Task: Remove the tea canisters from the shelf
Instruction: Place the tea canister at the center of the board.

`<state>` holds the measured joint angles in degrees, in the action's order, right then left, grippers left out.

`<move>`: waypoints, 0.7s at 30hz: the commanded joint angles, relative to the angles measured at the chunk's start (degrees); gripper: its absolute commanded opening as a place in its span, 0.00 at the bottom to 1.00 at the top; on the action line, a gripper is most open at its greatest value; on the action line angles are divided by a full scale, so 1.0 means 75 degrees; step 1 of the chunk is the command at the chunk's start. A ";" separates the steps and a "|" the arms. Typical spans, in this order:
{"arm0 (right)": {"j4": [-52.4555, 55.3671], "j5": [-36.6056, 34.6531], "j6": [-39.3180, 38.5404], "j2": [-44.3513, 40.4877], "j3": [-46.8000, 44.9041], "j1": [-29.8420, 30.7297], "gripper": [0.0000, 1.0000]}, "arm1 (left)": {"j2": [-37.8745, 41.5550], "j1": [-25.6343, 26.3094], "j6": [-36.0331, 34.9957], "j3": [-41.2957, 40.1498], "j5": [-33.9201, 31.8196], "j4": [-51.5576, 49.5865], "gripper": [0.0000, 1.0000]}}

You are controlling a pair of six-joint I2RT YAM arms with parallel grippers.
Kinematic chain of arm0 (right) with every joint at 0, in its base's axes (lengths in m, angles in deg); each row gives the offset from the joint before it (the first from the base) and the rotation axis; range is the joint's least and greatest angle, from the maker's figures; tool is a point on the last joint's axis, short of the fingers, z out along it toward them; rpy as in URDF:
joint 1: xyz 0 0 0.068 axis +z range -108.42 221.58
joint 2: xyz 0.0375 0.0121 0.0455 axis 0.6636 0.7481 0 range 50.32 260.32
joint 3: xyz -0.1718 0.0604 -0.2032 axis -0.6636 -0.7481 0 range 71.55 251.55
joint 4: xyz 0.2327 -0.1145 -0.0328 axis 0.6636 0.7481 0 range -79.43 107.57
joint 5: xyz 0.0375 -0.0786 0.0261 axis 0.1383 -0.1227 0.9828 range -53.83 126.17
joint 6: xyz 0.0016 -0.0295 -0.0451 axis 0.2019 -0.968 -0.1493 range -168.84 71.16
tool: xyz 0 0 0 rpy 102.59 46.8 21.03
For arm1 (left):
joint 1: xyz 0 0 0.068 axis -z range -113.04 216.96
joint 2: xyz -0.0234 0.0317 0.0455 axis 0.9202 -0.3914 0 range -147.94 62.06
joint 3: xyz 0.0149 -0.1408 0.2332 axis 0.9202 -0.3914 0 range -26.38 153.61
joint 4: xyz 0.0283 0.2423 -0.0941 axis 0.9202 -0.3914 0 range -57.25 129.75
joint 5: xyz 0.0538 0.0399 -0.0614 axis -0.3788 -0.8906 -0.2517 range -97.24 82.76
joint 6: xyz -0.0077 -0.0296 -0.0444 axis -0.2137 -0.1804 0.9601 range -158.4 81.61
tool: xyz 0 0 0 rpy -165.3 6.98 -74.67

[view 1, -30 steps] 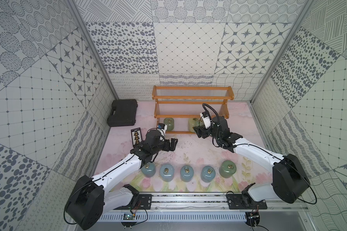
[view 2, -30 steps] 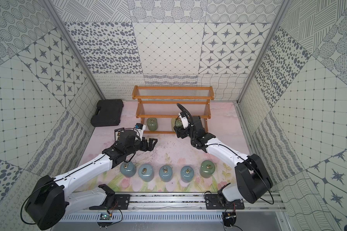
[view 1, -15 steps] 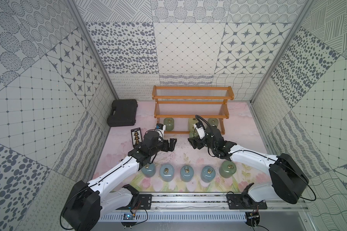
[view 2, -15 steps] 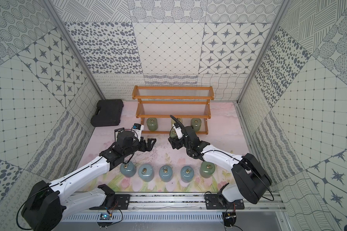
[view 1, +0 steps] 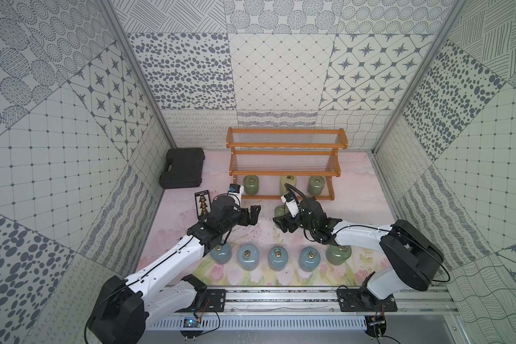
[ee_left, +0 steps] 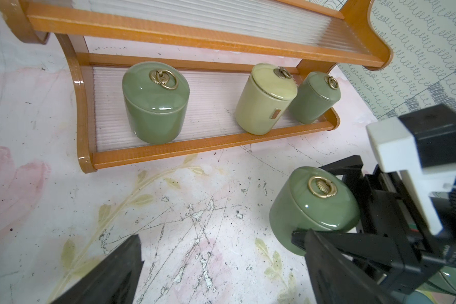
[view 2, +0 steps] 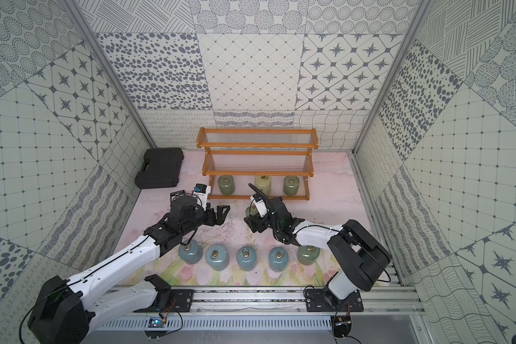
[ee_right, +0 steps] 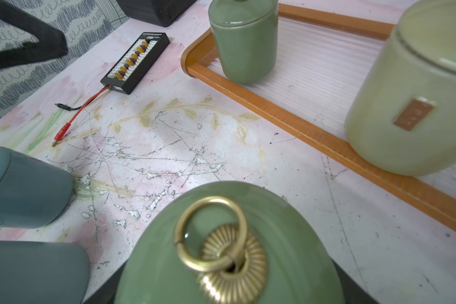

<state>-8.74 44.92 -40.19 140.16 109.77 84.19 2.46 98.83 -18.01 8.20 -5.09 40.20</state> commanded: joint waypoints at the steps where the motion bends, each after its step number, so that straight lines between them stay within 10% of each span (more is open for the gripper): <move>1: -0.1440 0.0160 0.0083 0.0230 -0.0032 0.0141 0.66 | 0.0064 0.0025 -0.0139 0.0004 -0.0155 -0.0171 1.00; 21: -0.1803 -0.0014 0.0265 0.1062 -0.0173 0.0453 0.70 | 0.0060 0.0027 -0.0157 0.0043 -0.0197 -0.0269 1.00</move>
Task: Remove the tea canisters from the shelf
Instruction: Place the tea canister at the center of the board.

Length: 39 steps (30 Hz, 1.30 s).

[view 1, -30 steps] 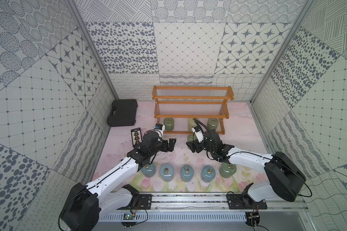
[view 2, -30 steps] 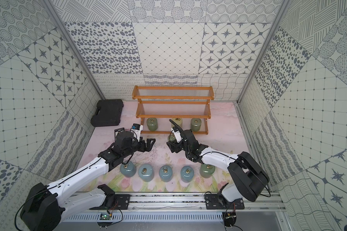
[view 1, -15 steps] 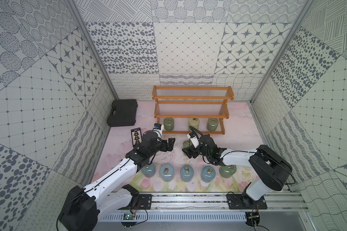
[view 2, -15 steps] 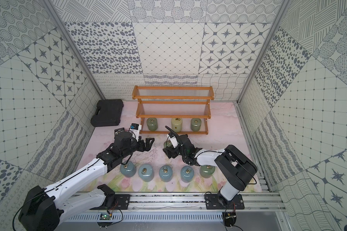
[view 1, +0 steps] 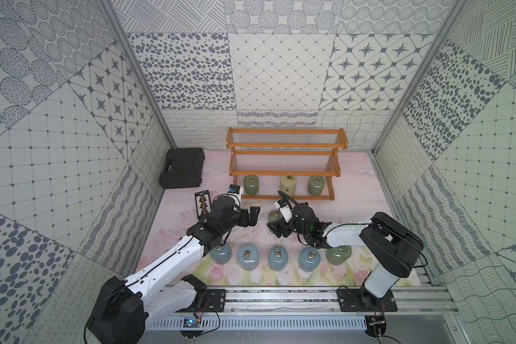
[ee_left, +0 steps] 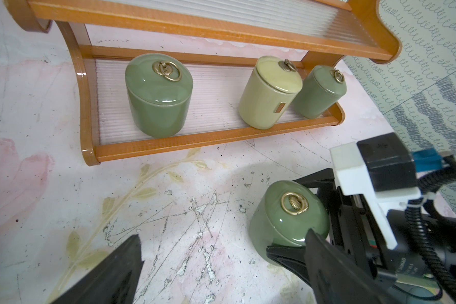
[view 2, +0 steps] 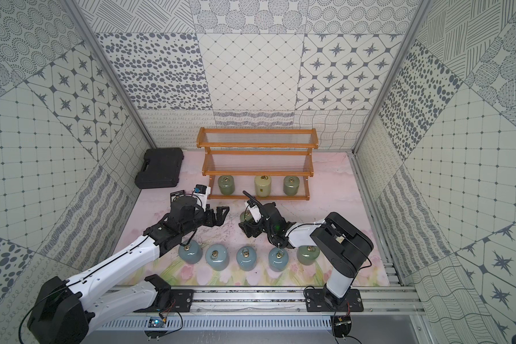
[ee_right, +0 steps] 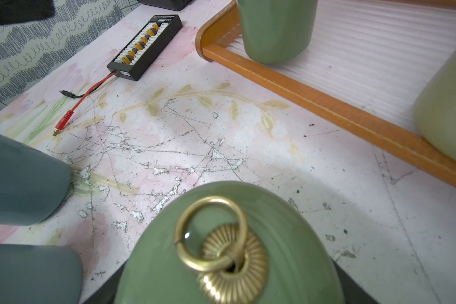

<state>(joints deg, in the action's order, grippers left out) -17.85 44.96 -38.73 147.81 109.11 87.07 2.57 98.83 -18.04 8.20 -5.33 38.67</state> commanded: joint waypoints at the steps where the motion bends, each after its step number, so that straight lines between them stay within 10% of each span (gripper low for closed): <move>1: -0.0572 -0.0061 0.0070 0.0021 -0.0109 0.0072 0.71 | 0.0054 0.0027 -0.0149 0.0041 -0.0173 -0.0062 1.00; 39: -0.0150 -0.0310 0.0035 -0.0363 -0.0299 0.0075 0.93 | 0.0137 0.0027 -0.0090 0.0076 -0.0178 -0.0128 1.00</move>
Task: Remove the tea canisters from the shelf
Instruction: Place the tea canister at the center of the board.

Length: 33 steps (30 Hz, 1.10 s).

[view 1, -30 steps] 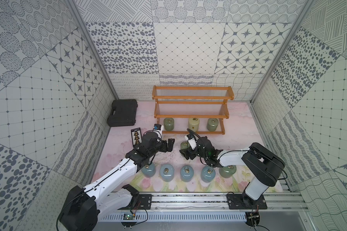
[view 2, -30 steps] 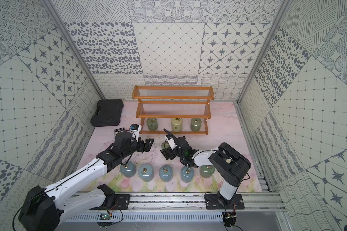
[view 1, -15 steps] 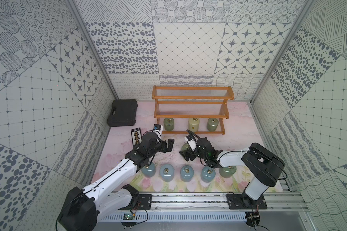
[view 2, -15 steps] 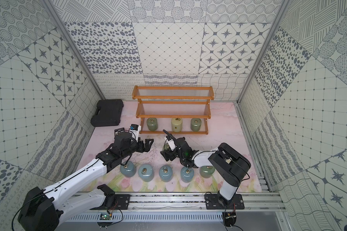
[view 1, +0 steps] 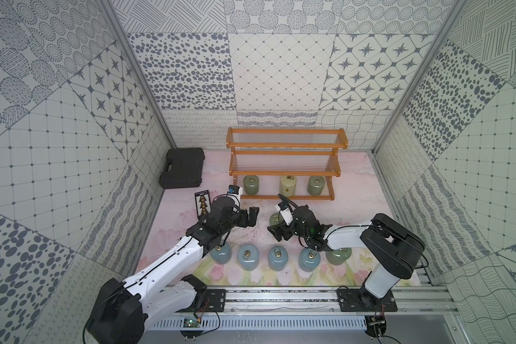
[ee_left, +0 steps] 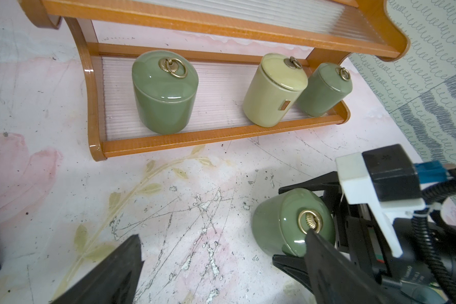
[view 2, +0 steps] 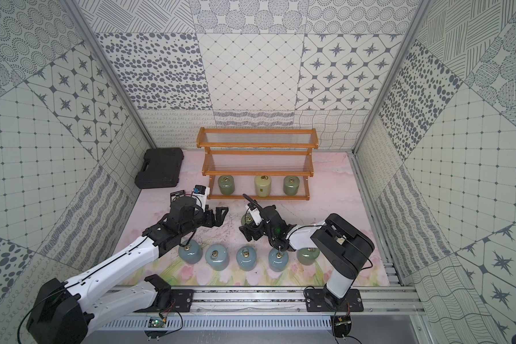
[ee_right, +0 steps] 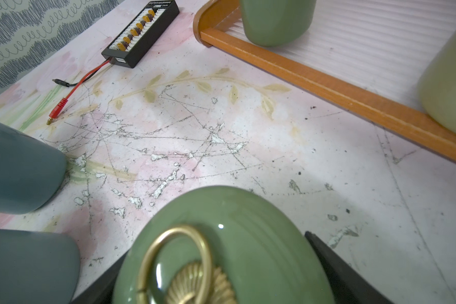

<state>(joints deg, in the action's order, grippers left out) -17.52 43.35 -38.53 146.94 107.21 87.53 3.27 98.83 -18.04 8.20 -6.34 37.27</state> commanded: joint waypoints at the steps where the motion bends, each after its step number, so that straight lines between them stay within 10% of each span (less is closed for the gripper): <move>1: -0.0169 -0.0077 0.0009 -0.0267 -0.0033 0.0007 0.94 | 0.0043 0.0026 -0.0090 0.0077 -0.0034 0.0055 1.00; 33: 0.2144 -0.1515 0.0539 -0.3472 0.0067 -0.0483 1.00 | -0.1214 0.0025 0.0393 0.0889 -0.1091 -0.0520 1.00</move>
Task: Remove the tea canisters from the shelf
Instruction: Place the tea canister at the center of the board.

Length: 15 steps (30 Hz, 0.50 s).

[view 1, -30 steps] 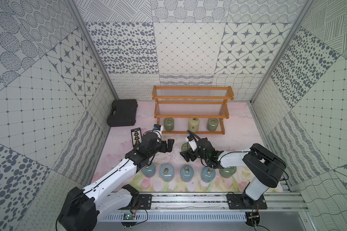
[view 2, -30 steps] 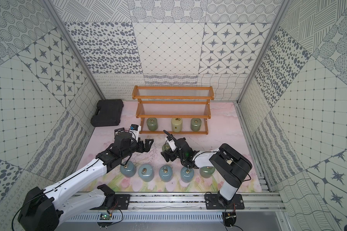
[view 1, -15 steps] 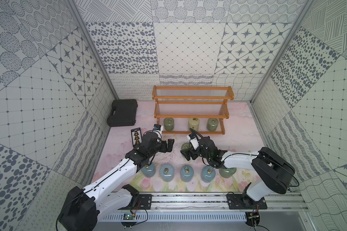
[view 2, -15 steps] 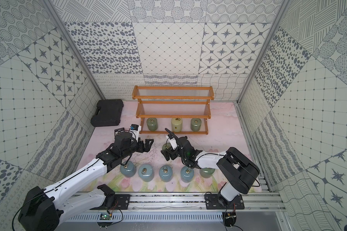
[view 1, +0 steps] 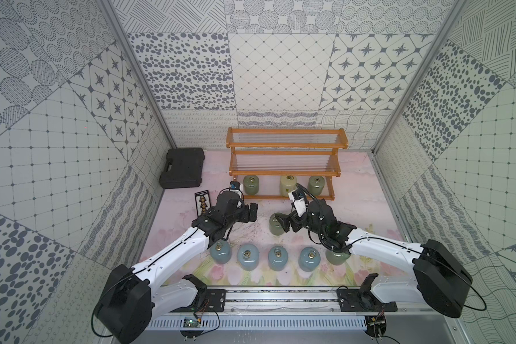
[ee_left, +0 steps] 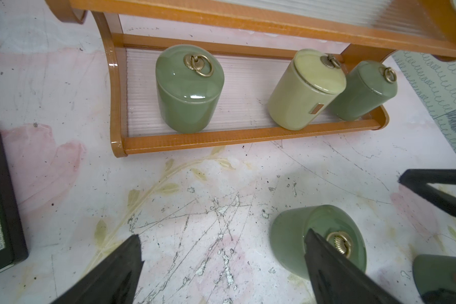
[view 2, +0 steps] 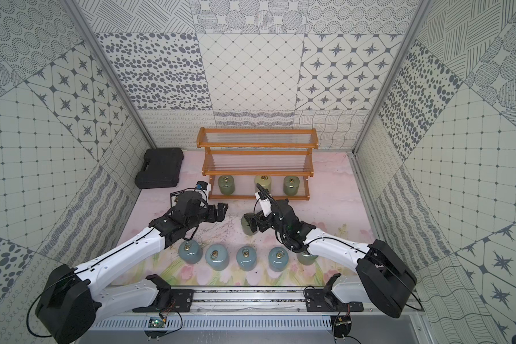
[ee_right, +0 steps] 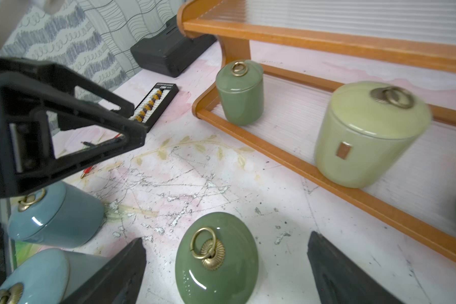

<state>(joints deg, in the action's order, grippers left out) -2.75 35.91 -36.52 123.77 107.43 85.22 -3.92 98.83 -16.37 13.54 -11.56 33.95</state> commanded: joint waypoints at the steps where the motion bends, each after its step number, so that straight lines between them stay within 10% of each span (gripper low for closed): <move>1: 0.0213 -0.0547 0.0323 -0.0546 -0.0027 -0.0274 1.00 | -0.0349 0.0027 0.0240 0.0185 -0.0469 -0.0022 1.00; 15: 0.1448 -0.1032 0.1220 -0.2682 -0.0612 -0.1714 1.00 | -0.2211 0.0291 0.0068 0.1261 0.0081 0.0675 1.00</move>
<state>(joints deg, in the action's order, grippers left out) 6.70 29.75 -29.07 106.22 103.10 73.24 -17.01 99.88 -14.84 19.81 -12.43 34.87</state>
